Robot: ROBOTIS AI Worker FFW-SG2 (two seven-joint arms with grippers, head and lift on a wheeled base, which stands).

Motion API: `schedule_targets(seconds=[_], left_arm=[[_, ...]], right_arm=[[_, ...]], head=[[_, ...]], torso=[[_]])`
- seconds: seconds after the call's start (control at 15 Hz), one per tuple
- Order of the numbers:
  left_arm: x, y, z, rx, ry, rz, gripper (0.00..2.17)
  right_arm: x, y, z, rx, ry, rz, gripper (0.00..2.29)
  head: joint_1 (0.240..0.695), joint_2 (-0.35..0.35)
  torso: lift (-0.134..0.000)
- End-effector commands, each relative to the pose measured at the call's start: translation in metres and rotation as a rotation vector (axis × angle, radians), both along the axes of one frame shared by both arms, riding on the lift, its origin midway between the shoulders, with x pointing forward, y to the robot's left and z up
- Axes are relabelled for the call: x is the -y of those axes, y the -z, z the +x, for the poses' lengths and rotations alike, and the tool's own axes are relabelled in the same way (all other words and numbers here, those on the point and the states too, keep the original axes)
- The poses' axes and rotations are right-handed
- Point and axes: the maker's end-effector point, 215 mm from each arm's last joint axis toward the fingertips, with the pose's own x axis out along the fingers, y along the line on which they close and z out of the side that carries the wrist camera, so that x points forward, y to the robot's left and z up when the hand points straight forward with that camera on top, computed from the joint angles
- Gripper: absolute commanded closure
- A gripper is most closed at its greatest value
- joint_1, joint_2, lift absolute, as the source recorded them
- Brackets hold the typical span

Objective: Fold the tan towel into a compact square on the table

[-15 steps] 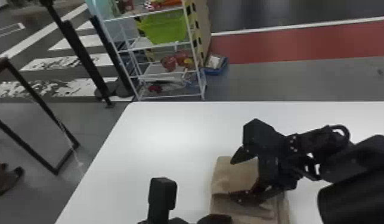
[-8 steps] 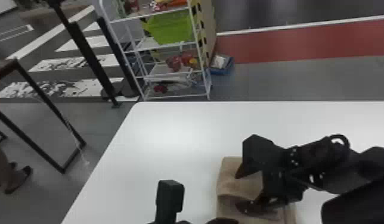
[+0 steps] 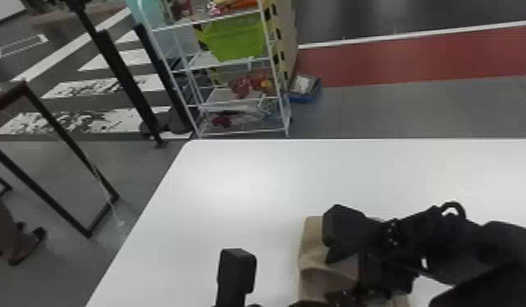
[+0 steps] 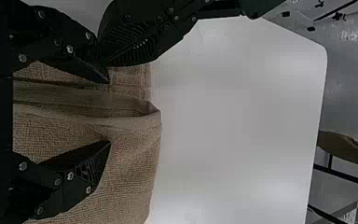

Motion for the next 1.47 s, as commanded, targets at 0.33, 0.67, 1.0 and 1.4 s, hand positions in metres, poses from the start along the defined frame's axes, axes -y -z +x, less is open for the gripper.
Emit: schedule_targets(seconds=[0.33,0.67,1.0,1.4], left_arm=[[0.004,-0.005,-0.001,0.009,0.009,-0.004,1.88],[0.001,-0.006,-0.004,0.011,0.006,-0.001,1.88],[0.003,-0.005,-0.007,0.008,0.012,0.004,1.88],[0.013,-0.008,-0.006,0.019,0.024,0.016,1.88]], right_arm=[[0.005,0.011,-0.001,0.001,-0.004,-0.046,0.54],[0.001,0.014,-0.001,0.002,-0.01,-0.056,0.9],[0.016,0.002,0.007,-0.003,0.053,-0.026,0.94],[0.034,-0.009,0.016,-0.014,0.129,-0.012,0.92]], head=[[0.695,0.305],[0.695,0.314],[0.695,0.309],[0.695,0.256]], torso=[[-0.123],[-0.123],[-0.123],[-0.123]])
